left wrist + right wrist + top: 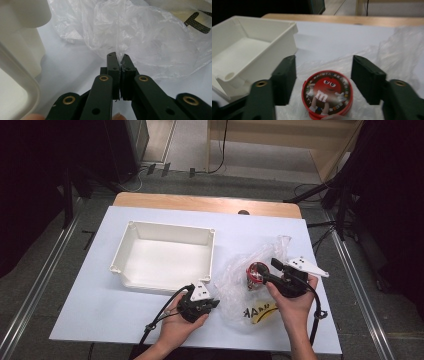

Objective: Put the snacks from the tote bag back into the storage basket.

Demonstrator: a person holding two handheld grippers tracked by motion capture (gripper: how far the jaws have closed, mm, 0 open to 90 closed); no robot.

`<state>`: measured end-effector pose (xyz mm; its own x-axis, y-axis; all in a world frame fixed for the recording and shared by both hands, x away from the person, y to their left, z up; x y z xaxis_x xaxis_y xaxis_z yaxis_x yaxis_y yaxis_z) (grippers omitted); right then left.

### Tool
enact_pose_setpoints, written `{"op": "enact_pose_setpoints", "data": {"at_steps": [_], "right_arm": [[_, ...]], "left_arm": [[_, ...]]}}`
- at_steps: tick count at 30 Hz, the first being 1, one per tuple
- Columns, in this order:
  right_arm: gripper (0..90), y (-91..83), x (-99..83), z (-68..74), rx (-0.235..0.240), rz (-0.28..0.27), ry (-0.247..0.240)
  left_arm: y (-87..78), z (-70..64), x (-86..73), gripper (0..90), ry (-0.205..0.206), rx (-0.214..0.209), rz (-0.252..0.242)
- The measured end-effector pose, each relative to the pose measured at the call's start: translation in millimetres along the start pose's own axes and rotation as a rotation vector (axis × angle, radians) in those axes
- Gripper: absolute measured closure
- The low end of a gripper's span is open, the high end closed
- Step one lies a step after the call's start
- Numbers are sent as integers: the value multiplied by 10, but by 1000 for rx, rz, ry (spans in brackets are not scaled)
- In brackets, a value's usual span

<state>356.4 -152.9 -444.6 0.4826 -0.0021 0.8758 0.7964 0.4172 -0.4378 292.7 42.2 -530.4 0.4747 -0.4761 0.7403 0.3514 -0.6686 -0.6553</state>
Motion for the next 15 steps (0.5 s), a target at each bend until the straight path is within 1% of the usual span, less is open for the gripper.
{"op": "enact_pose_setpoints", "data": {"at_steps": [1, 2, 3, 4, 5, 6, 8, 12, 13, 14, 15], "right_arm": [[299, 38, -41, 9, -4, 21, -2], [299, 38, -41, 9, -4, 21, -2], [218, 105, -128, 27, -17, 55, -1], [218, 105, -128, 27, -17, 55, -1], [192, 123, -157, 30, -18, 64, -4], [161, 155, -231, 24, -33, 82, 2], [156, 177, -299, 9, -40, 93, 7], [161, 231, -483, -15, -46, 137, 15], [166, 244, -520, -19, -50, 151, 9], [166, 244, -520, -19, -50, 151, 9], [173, 277, -572, -15, -59, 169, 2]], "left_arm": [[-1, -1, -1, 891, 0, -1, 1], [-1, -1, -1, 891, 0, -1, 1], [-2, 1, -2, 891, 2, 0, 3], [-2, 1, -2, 891, 2, 0, 3], [0, -1, -1, 891, 0, 0, 2], [0, 0, -1, 891, 1, 1, 3], [2, -6, -1, 891, 0, -3, 1], [2, -5, -3, 891, 3, -2, 3], [2, -5, -3, 891, 3, -2, 3], [4, -6, -2, 891, 2, -1, 4], [3, -6, -4, 891, 4, 0, 8]]}}
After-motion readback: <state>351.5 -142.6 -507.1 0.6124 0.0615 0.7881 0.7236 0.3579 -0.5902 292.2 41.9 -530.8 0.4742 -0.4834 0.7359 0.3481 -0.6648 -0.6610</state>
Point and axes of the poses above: each handheld gripper's, and its own axes: y roughly forward along the jaws, x roughly out of its top, z roughly to its left, the point moved 8 cm from there along y, roughly forward along the jaws, and after that the axes turned 3 degrees about -x, right-handed, at the moved point
